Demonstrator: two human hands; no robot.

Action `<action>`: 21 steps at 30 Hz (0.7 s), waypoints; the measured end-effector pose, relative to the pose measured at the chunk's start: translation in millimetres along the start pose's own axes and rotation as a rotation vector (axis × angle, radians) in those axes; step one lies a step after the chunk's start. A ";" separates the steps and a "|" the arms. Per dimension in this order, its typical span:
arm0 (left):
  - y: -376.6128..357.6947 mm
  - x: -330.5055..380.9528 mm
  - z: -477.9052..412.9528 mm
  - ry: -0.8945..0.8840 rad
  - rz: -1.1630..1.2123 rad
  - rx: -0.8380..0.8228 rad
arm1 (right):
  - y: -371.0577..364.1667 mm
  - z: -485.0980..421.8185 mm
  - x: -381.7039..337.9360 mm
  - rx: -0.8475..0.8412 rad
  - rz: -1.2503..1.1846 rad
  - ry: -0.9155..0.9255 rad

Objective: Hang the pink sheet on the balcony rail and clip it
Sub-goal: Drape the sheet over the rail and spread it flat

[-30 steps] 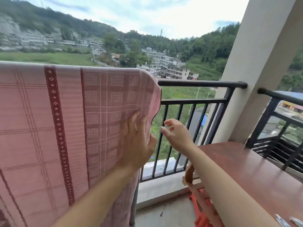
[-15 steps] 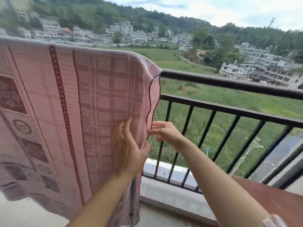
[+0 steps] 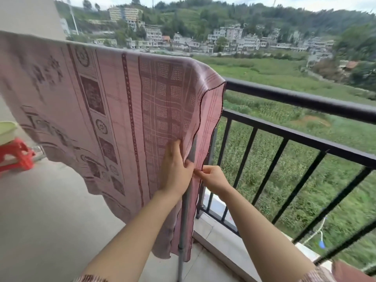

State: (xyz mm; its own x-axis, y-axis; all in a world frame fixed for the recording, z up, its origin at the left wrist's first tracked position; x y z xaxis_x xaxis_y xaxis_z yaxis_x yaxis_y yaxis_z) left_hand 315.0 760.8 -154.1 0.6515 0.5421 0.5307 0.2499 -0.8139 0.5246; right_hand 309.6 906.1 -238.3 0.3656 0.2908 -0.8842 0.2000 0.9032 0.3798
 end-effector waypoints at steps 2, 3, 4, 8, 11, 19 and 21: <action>-3.2 -7.9 1.0 0.084 -0.058 -0.061 | -0.5 -2.5 6.6 0.019 0.058 0.001; -5.0 -12.3 3.1 0.128 -0.094 -0.097 | -0.3 -3.6 9.4 0.030 0.083 0.002; -7.8 -19.0 6.5 0.168 -0.134 -0.140 | -0.8 -4.7 12.5 0.039 0.103 -0.002; -28.0 -56.3 33.3 0.297 -0.343 -0.513 | -11.0 -9.6 31.3 0.058 0.238 -0.054; -42.4 -70.1 59.1 0.323 -0.316 -0.713 | -20.5 -8.7 48.2 0.038 0.367 -0.072; -61.3 -45.7 77.8 0.221 -0.058 -0.851 | -0.6 7.7 55.1 0.056 0.274 -0.062; -58.8 -35.2 77.1 0.176 -0.055 -0.879 | 7.1 10.6 50.5 0.076 0.248 -0.034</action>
State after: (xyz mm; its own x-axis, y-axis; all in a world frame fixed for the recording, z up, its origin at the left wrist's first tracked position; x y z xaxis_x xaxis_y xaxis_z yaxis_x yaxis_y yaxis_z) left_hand 332.6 773.5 -254.9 0.5171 0.6587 0.5466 -0.4081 -0.3715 0.8339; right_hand 339.1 923.9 -277.3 0.4423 0.4880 -0.7525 0.1681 0.7791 0.6040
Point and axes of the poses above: each hand's wrist, its own z-axis away from the middle knuckle, its own y-axis out of the back of the hand, x = y × z, the point moved 7 cm from there along -z, towards the middle knuckle, and after that the axes turned 13 degrees about -y, right-handed, at the moved point
